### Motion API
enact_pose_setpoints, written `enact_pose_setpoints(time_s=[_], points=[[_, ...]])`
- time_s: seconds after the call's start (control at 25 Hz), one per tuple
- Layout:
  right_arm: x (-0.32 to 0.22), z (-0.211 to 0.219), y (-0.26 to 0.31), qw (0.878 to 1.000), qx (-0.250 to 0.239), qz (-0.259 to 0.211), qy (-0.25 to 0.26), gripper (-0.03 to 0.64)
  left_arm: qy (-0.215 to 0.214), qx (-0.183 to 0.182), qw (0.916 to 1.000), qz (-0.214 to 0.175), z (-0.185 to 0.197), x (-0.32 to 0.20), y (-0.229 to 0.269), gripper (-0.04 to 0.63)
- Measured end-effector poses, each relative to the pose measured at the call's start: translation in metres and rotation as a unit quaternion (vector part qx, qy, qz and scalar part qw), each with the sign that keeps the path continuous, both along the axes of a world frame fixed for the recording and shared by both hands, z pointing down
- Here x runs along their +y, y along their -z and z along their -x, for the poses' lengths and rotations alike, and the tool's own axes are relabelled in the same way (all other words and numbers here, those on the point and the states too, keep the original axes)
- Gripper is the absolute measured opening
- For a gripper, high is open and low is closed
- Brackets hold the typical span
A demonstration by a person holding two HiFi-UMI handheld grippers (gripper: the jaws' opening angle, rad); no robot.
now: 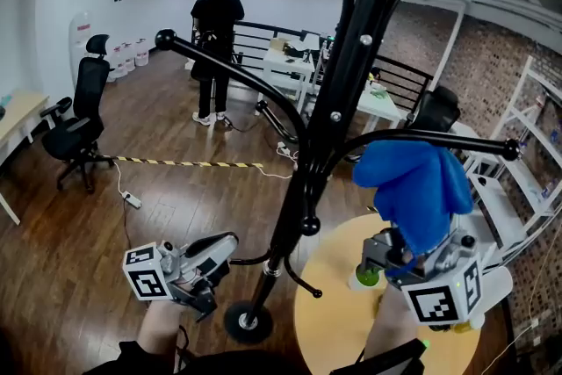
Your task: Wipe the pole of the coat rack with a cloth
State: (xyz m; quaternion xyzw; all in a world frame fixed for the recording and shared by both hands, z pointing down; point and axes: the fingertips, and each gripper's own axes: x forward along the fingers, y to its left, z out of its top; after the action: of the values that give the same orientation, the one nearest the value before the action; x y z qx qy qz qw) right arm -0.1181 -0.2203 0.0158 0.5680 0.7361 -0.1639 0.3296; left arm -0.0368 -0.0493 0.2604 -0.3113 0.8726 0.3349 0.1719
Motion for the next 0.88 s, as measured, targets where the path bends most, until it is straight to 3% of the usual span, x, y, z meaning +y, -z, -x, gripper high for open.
enact_pose_setpoints(time_s=[0.24,0.4,0.64,0.88], points=[[-0.066,-0.010,0.034,0.996,-0.016,0.085,-0.022,0.023,-0.015,-0.001,0.9999,0.001,0.007,-0.009,0.001,0.003],[-0.069,-0.009,0.034,0.994,-0.020,0.101,-0.032,0.023,-0.016,-0.003,0.9999,0.000,0.005,-0.011,0.002,0.003],[-0.034,-0.002,0.015,0.997,-0.020,0.064,-0.040,0.023,0.001,0.001,1.0000,-0.007,-0.009,-0.004,-0.003,0.002],[0.047,0.023,-0.040,0.999,0.016,-0.042,-0.025,0.023,0.020,0.006,0.9997,-0.012,-0.023,0.009,-0.007,0.003]])
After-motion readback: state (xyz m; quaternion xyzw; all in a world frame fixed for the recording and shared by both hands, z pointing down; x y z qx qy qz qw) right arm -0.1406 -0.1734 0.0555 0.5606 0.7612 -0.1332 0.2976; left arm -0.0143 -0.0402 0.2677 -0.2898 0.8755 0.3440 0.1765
